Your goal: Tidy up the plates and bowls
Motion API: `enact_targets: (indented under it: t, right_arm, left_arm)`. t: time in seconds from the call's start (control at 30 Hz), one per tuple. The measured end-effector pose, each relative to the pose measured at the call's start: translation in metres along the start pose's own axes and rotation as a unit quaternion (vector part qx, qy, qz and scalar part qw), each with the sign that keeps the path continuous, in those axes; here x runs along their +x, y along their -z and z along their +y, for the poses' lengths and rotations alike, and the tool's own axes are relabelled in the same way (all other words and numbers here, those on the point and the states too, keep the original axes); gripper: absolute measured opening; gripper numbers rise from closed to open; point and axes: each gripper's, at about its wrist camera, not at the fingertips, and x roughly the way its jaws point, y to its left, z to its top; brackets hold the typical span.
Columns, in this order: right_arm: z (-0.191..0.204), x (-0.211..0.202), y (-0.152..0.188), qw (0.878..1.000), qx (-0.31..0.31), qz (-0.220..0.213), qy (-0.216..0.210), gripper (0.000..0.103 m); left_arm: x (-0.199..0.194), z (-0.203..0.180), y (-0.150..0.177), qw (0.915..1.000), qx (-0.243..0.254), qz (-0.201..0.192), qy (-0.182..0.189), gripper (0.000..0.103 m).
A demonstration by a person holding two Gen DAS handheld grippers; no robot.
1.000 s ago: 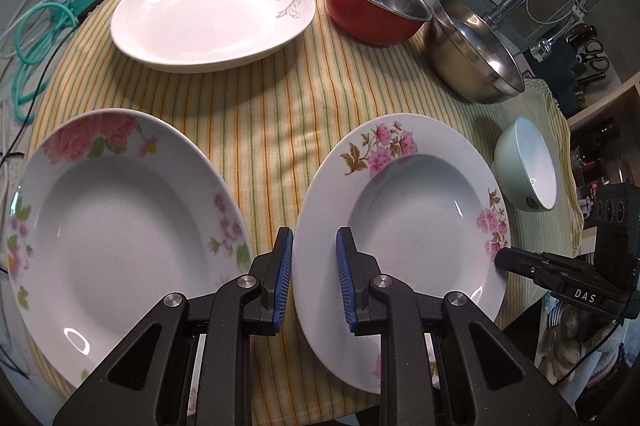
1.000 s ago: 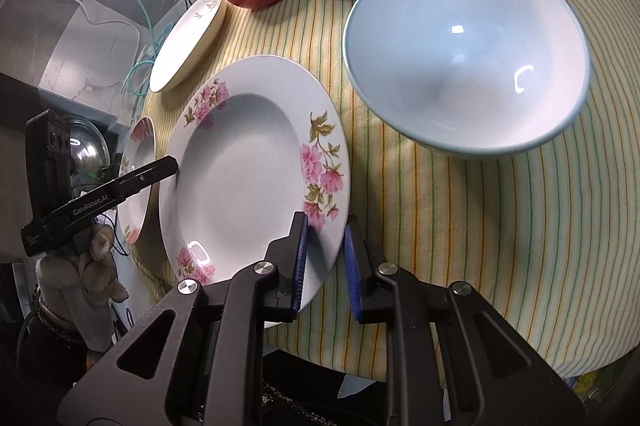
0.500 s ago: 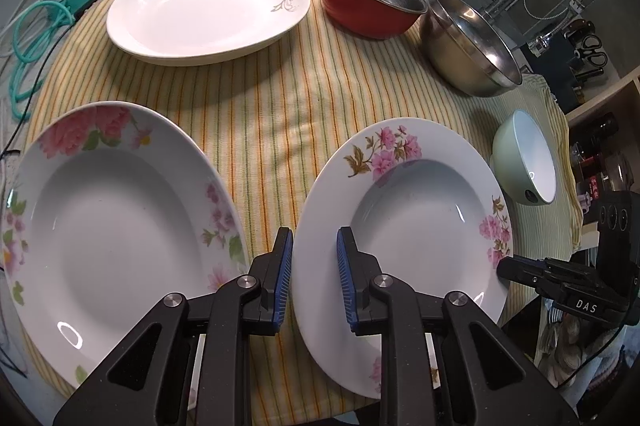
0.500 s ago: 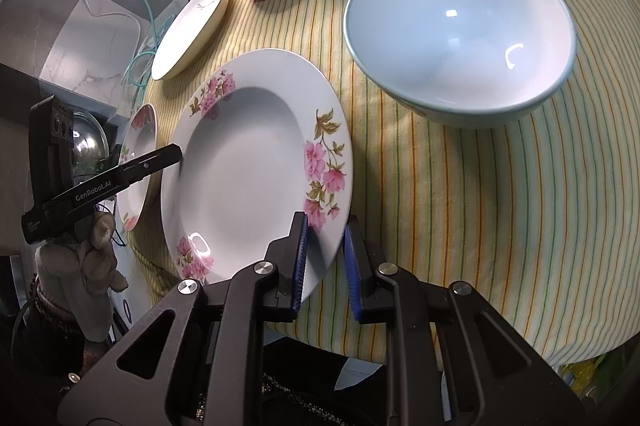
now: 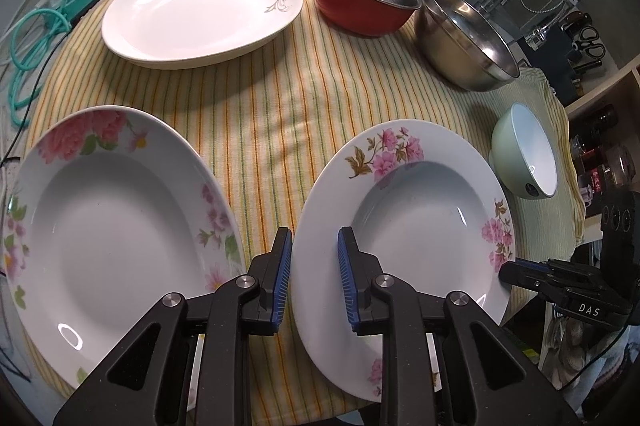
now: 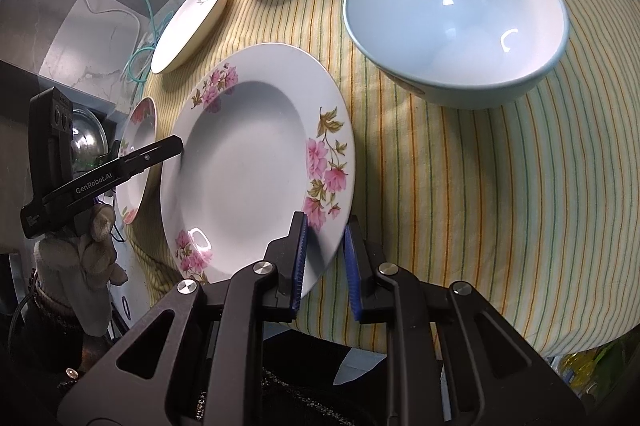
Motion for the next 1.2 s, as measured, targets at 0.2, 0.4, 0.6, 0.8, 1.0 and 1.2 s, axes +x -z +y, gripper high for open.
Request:
enact_targets:
  t: [0.2,0.4,0.6,0.8,1.0,1.2]
  right_arm:
    - [0.006,-0.003,0.001,0.999,-0.020,-0.008,0.024,0.023]
    - [0.019,-0.018,0.001,0.997,-0.052,-0.038,0.051,0.046]
    - [0.037,-0.028,-0.008,0.992,-0.092,-0.059,0.067,0.060]
    - [0.067,-0.024,-0.019,0.986,-0.132,-0.074,0.068,0.061]
    - [0.106,-0.014,-0.032,0.975,-0.190,-0.098,0.059,0.061]
    - [0.142,0.008,-0.046,0.969,-0.228,-0.079,0.041,0.061]
  left_arm:
    - [-0.001,0.000,0.001,1.0000,-0.004,0.000,0.006,0.027]
    - [-0.014,0.001,0.003,0.9998,-0.008,-0.018,0.007,0.035]
    - [-0.035,0.009,0.003,0.9987,-0.025,-0.044,0.007,0.036]
    - [-0.056,0.033,0.014,0.9954,-0.067,-0.069,-0.004,0.036]
    - [-0.081,0.071,0.033,0.9870,-0.120,-0.099,-0.038,0.036]
    - [-0.096,0.110,0.055,0.9755,-0.177,-0.115,-0.064,0.036]
